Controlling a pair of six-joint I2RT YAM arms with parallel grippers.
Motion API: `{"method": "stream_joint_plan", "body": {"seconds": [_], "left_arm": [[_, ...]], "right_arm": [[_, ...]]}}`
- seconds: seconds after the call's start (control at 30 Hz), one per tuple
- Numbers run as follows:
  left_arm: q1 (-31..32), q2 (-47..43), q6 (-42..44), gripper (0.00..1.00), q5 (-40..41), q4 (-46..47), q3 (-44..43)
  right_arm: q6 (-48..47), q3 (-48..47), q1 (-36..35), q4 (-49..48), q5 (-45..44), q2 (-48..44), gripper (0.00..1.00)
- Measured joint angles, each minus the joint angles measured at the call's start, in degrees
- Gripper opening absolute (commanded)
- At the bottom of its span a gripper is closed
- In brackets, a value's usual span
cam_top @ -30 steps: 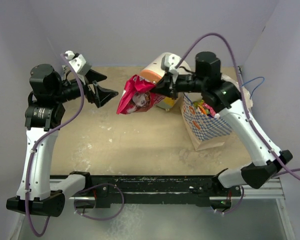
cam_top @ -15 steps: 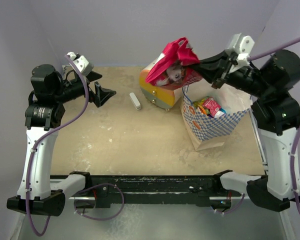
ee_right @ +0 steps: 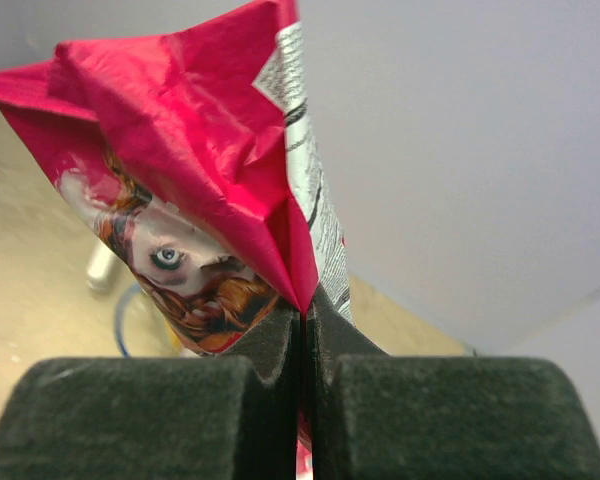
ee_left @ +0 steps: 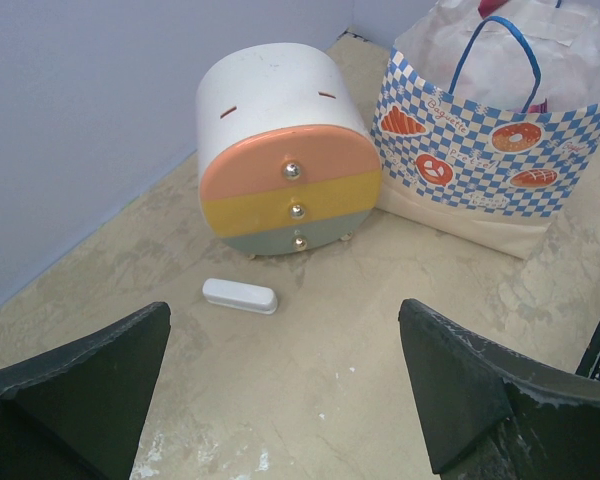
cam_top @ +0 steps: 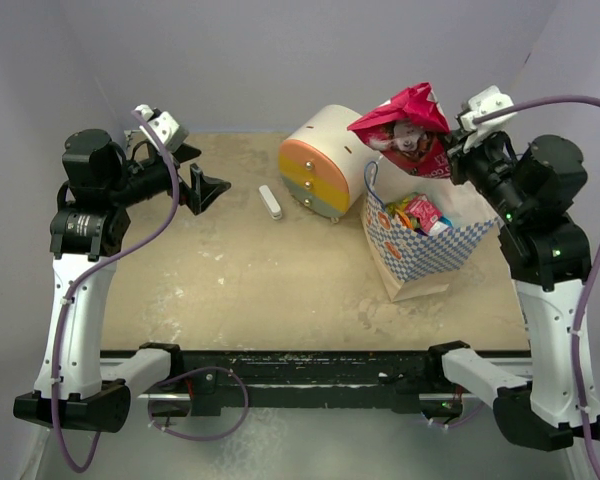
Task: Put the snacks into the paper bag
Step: Place the snack in the paper bag.
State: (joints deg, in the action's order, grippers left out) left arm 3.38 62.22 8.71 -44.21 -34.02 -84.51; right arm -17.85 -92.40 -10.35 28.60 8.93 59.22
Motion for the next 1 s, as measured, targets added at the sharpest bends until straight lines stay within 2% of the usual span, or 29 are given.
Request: {"method": "stream_joint_plan", "body": {"seconds": [0.2,0.4,0.63,1.0], "left_arm": [[0.0,-0.3,0.0,1.0,0.1,0.0,0.0],[0.0,-0.7,0.1,0.99,0.1,0.0,0.0],[-0.1,-0.7,0.0,0.99,0.0,0.0,0.0],[-0.4,-1.1,0.1,0.99,-0.1,0.0,0.5]], "right_arm": [[-1.7,10.6,1.3,-0.6,-8.4,-1.9,0.0],[-1.1,17.2,5.6,-0.6,-9.6,-3.9,0.0],[-0.8,18.9,7.2,2.4,-10.4,-4.6,0.0],[-3.4,19.1,7.2,0.9,-22.2,-1.2,0.0]]}}
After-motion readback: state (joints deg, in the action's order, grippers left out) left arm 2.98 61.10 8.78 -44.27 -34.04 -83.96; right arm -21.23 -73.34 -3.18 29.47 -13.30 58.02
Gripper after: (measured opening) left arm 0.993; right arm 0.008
